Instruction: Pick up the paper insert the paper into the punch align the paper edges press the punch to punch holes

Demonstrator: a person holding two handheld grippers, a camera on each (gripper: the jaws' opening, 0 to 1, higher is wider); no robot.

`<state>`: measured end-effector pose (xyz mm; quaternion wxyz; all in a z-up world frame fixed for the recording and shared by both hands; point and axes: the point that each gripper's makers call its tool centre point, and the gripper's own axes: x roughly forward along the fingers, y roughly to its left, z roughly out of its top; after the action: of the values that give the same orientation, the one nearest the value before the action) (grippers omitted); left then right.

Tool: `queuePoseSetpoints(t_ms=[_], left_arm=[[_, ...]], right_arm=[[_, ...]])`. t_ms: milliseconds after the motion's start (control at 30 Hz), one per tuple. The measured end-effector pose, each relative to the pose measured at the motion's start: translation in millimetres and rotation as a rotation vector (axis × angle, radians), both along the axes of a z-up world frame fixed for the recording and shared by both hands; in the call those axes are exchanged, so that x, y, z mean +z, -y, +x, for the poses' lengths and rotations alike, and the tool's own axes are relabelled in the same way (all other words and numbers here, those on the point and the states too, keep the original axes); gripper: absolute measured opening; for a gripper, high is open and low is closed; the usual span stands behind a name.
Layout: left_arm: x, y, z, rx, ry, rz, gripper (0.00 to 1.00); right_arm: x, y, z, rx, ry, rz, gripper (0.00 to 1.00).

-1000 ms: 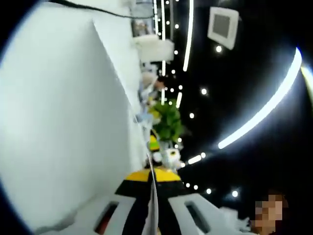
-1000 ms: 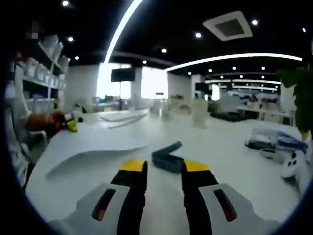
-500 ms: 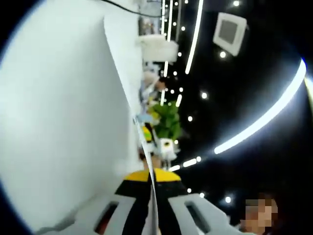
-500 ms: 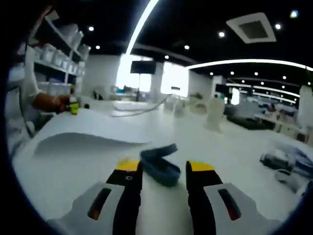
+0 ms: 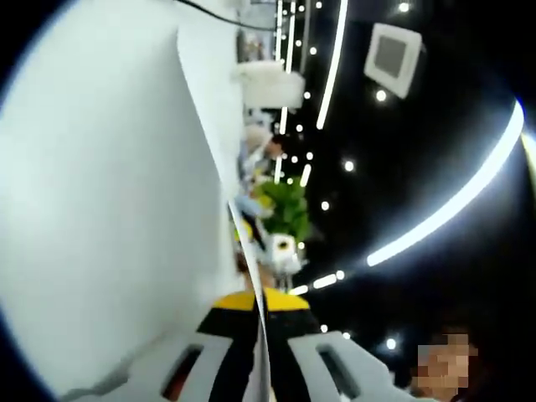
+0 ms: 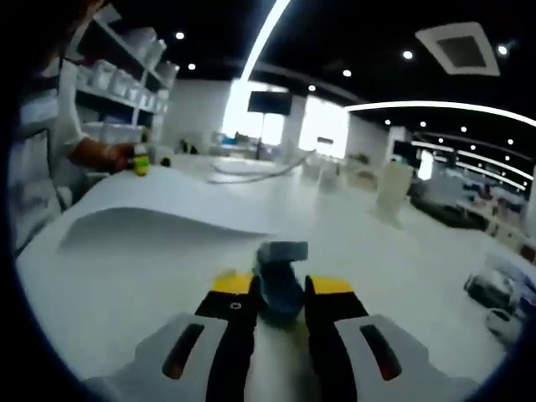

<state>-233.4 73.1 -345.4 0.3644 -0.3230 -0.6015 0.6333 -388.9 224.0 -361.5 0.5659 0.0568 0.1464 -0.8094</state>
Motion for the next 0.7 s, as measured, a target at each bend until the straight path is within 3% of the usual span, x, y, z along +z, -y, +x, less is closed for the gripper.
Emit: queuePoseSetpoints(t_ms=[233, 700], left_arm=[[-1.6, 5.0, -18.0, 0.045, 0.000, -0.008, 0.04], [-4.5, 8.4, -24.4, 0.088, -0.030, -0.060, 0.04]], right_arm=[[-0.4, 1.3, 10.8, 0.014, 0.043, -0.003, 0.23], [2.3, 20.5, 50.1, 0.125, 0.116, -0.023, 0.23]])
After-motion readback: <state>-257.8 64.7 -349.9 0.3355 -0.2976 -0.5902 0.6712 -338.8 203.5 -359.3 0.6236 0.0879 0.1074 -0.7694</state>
